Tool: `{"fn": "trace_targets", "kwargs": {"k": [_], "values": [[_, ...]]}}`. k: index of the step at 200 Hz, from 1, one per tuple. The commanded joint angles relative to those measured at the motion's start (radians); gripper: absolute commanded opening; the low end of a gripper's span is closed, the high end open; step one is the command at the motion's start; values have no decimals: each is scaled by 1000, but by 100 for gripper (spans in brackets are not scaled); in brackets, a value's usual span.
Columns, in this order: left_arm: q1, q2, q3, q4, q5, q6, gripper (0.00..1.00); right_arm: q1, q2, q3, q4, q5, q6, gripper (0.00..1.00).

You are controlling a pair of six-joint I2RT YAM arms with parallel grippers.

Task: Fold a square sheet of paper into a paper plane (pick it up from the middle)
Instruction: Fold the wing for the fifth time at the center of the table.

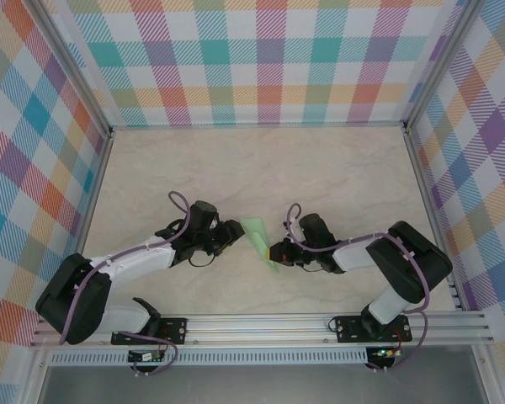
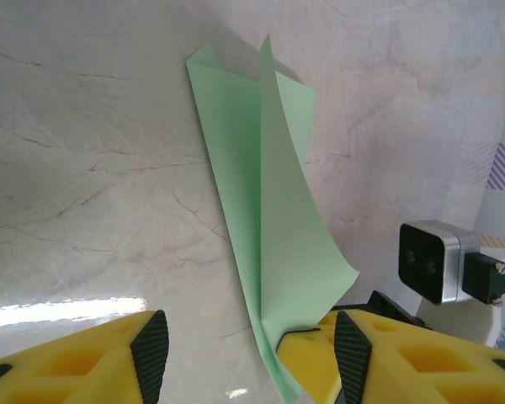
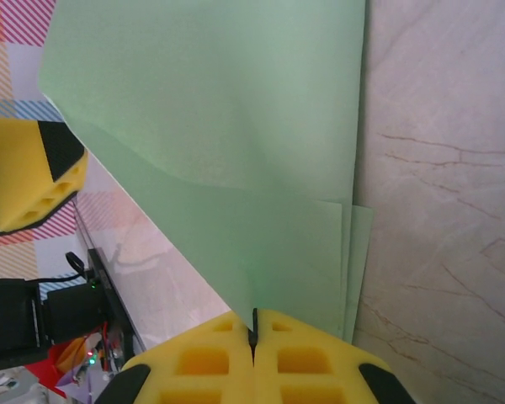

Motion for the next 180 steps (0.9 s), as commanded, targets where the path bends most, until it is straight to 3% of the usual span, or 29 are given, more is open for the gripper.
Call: {"fn": "trace_targets", "kwargs": {"k": [1,47,180], "values": [[-17,-9,-18,63,21,9,54,-11,30,-25,66,-28,61,1],[-30,2,-33,98,18,8,52,-32,55,-44,130,-45,141,1],[-77,75,-18,173,18,-1,50,-52,105,-90,90,-5,179,1]]}}
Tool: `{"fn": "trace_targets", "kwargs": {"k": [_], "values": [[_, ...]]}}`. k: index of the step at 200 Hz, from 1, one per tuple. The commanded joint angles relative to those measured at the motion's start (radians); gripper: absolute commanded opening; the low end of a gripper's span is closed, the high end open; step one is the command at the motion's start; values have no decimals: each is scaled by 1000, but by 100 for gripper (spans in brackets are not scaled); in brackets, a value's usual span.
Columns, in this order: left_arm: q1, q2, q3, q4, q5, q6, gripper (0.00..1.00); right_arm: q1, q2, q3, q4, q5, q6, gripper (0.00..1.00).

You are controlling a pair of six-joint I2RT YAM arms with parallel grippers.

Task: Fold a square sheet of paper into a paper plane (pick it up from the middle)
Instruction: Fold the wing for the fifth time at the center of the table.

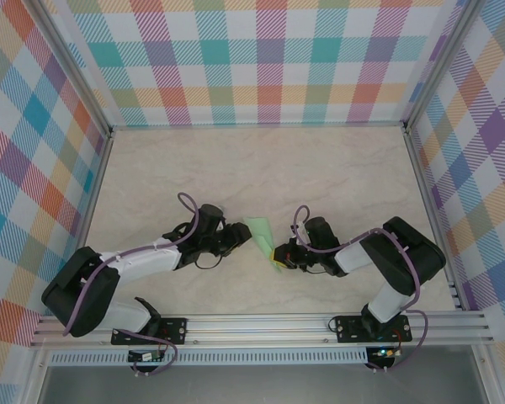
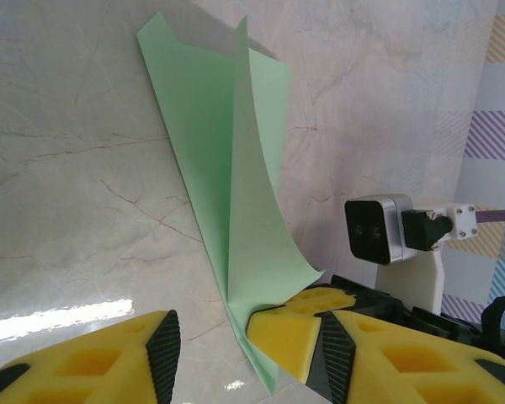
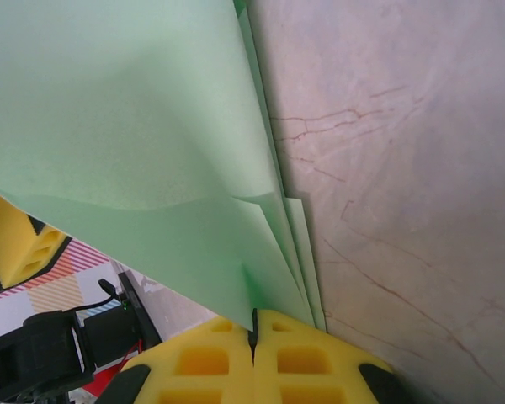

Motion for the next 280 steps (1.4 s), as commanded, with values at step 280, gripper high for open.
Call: {"fn": "trace_targets", "kwargs": {"k": [280], "values": [[-73,398,152,318,125,34,27,-7,21,-22,-179,67,-14,4]]}}
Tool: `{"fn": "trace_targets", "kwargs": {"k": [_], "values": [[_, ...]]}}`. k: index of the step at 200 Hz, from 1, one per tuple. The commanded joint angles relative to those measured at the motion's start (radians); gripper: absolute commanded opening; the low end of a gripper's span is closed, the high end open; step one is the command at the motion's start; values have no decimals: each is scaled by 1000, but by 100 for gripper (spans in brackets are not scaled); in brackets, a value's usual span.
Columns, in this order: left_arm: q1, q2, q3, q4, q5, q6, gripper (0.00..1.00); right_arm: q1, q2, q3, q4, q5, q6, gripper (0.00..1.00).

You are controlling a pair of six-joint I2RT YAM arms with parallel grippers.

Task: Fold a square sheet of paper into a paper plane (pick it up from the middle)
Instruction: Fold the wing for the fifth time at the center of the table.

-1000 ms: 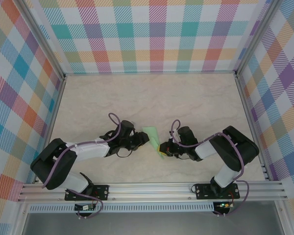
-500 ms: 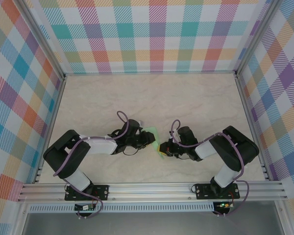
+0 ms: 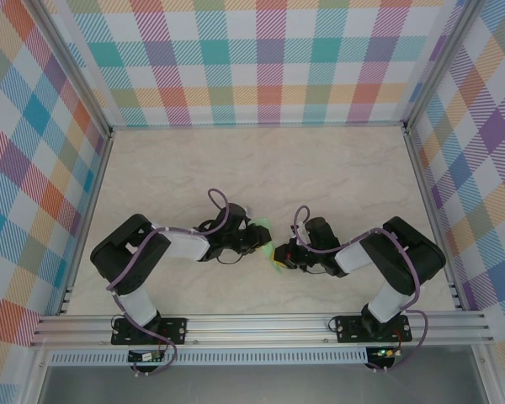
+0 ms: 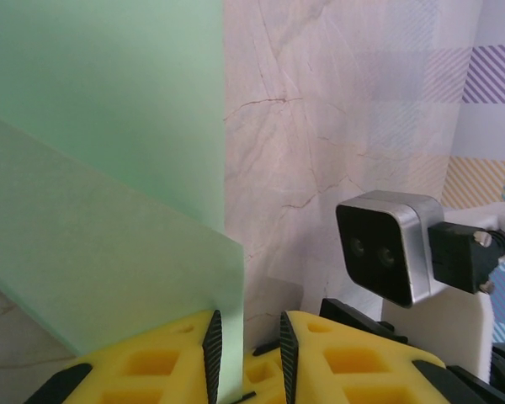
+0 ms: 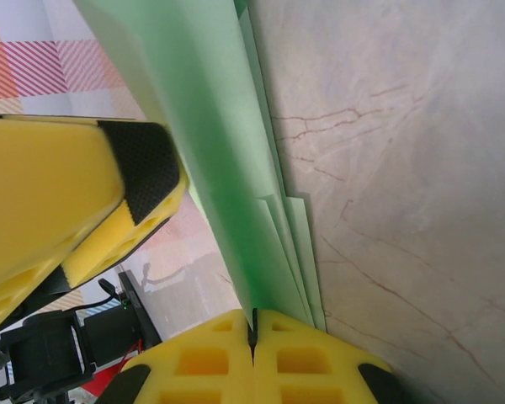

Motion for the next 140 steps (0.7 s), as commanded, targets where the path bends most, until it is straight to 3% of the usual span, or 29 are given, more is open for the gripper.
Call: {"fn": "trace_targets", "kwargs": {"k": [1,82,140], "values": [[-9,26,27,29,16,29,27,-7,22,-19,-173,64,-9,4],[-9,73,23,17,23,43,26,-7,-79,38,-325,29,-80,14],[-9,77,28,1,23,47,26,-7,-132,54,-413,-3,-138,13]]}}
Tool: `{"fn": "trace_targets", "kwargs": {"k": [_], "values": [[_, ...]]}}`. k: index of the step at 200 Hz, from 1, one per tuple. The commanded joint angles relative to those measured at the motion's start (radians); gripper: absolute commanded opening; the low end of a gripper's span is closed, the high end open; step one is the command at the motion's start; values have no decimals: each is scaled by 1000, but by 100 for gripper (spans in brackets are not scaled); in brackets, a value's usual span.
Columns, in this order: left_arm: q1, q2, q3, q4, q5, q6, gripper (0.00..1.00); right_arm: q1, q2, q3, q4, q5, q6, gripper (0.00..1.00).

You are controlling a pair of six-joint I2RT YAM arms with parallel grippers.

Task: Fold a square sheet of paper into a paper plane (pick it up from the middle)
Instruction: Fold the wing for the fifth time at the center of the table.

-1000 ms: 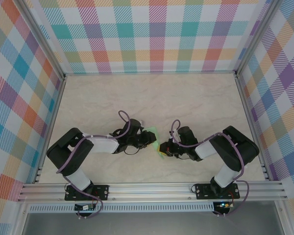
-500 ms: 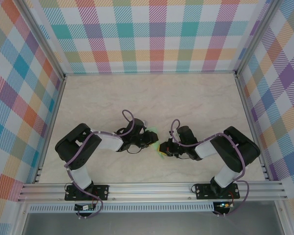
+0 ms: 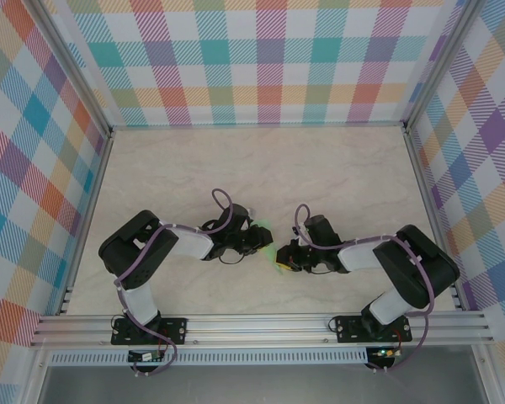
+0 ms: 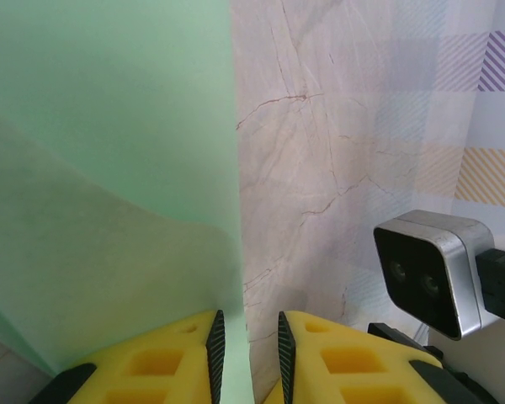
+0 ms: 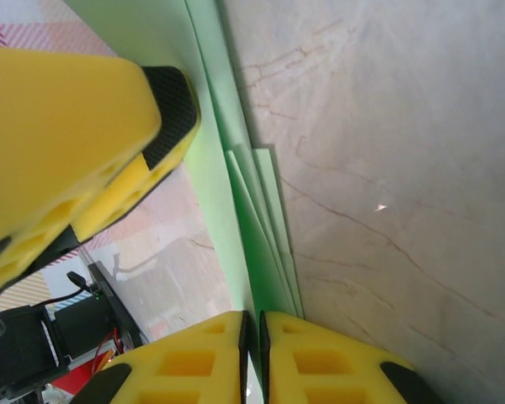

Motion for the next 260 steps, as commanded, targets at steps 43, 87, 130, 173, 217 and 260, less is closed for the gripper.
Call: {"fn": "trace_targets", "kwargs": {"k": [43,87,130,173,217,260], "values": [[-9,26,11,-23,5,22,26,-6,-5,43,-256,18,-110,9],[-9,32,14,-20,9,16,26,-4,-24,84,-319,1,-141,16],[-9,36,19,-23,15,17,26,8,-27,111,-366,1,-177,21],[-9,38,25,-26,17,16,25,26,4,136,-429,61,-192,15],[-9,34,21,-32,17,16,25,42,42,151,-490,125,-193,10],[-8,36,21,-37,14,16,25,57,40,178,-550,140,-210,12]]}}
